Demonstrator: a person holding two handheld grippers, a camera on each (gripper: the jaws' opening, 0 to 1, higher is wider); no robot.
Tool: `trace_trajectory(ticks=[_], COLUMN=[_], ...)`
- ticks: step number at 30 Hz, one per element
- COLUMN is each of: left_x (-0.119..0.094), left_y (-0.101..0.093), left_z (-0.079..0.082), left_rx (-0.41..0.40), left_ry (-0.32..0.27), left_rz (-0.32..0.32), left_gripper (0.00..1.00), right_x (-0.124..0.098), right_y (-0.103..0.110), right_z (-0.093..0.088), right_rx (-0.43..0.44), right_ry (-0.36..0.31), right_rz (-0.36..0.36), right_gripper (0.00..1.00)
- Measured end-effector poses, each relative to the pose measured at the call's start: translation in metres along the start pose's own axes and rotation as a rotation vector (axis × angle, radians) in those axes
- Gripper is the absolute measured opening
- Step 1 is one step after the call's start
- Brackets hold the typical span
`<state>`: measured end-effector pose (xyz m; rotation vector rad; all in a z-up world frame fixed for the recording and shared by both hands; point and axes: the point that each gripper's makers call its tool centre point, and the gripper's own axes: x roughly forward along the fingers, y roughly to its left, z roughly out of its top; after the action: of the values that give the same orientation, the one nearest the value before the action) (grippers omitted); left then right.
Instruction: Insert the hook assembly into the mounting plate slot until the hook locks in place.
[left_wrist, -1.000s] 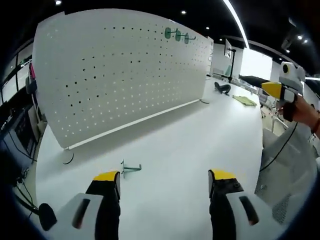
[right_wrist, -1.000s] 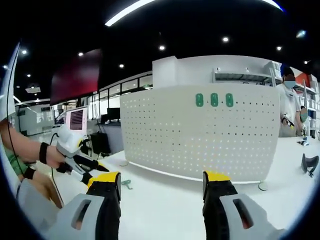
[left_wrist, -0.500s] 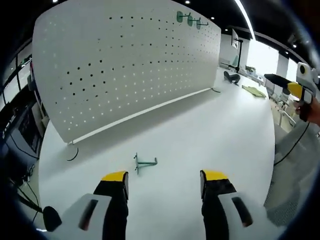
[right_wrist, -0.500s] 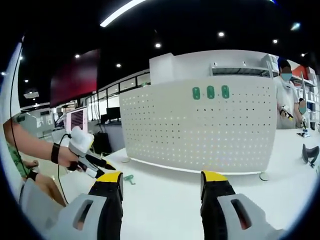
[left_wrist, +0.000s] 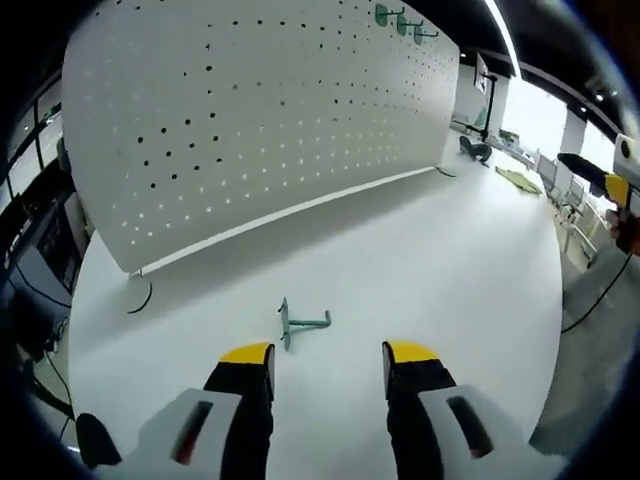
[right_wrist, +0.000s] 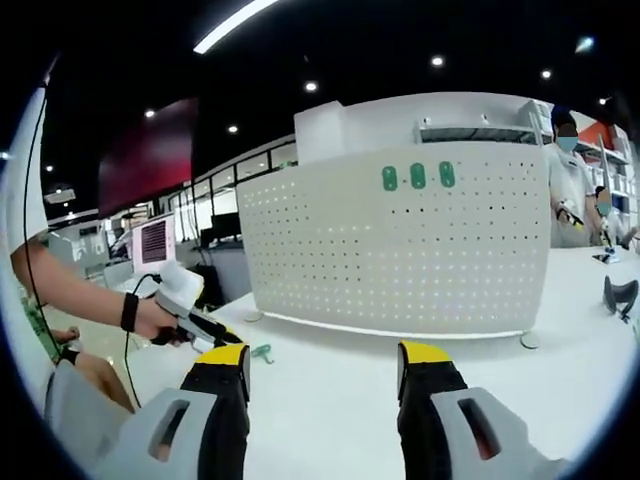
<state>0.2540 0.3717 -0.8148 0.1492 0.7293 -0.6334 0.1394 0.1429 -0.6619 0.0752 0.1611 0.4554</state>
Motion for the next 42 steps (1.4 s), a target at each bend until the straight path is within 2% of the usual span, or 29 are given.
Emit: trace_trajectory(ticks=[3,5,6,9,12,15,18,33,39,42], left_x=[0.002,0.003,0.004,0.007,0.008,0.011,0.012,0.028,0.031,0.031], left_y=[0.003,0.005,0.007,0.014,0.019,0.023,0.025,0.014,0.016,0.017], left_z=[0.001,-0.001,-0.001,-0.006,-0.003,-0.002,0.000,0.003,-0.002,-0.001], left_rx=[-0.003,0.025,0.044,0.022,0.034,0.052,0.044,0.089,0.078,0.072], left_ry=[-0.005,0.007,0.008,0.025,0.011,0.016,0.017,0.055,0.074,0.072], left_rz=[0.004,0.016,0.022,0.039,0.056,0.064,0.071,0.034,0.038,0.036], left_gripper=[0.43,0.42,0.39,0.24,0.27,0.22,0.22,0.17,0.14,0.08], right_x=[-0.001,-0.001,-0.002,-0.002,-0.003,-0.004,-0.004,0.001,0.002,0.003], right_y=[-0.002,-0.002,-0.001,-0.002,0.000,0.000,0.000,0.001,0.001,0.001], right_z=[-0.004,-0.006,-0.005,-0.007,-0.010,-0.012,-0.015,-0.025,-0.026,-0.026], right_rx=[-0.023,-0.013,-0.003,0.013,0.015,0.020,0.025,0.046,0.052,0.053], right_ry=[0.027,0.029,0.021,0.019,0.027,0.030,0.038,0.067,0.070,0.073], right_rz=[-0.013,-0.012,-0.010,-0.018,-0.021,-0.023,-0.028,-0.027,-0.028,-0.025], right_gripper=[0.59,0.58,0.58,0.58,0.58,0.57,0.57,0.56,0.55,0.55])
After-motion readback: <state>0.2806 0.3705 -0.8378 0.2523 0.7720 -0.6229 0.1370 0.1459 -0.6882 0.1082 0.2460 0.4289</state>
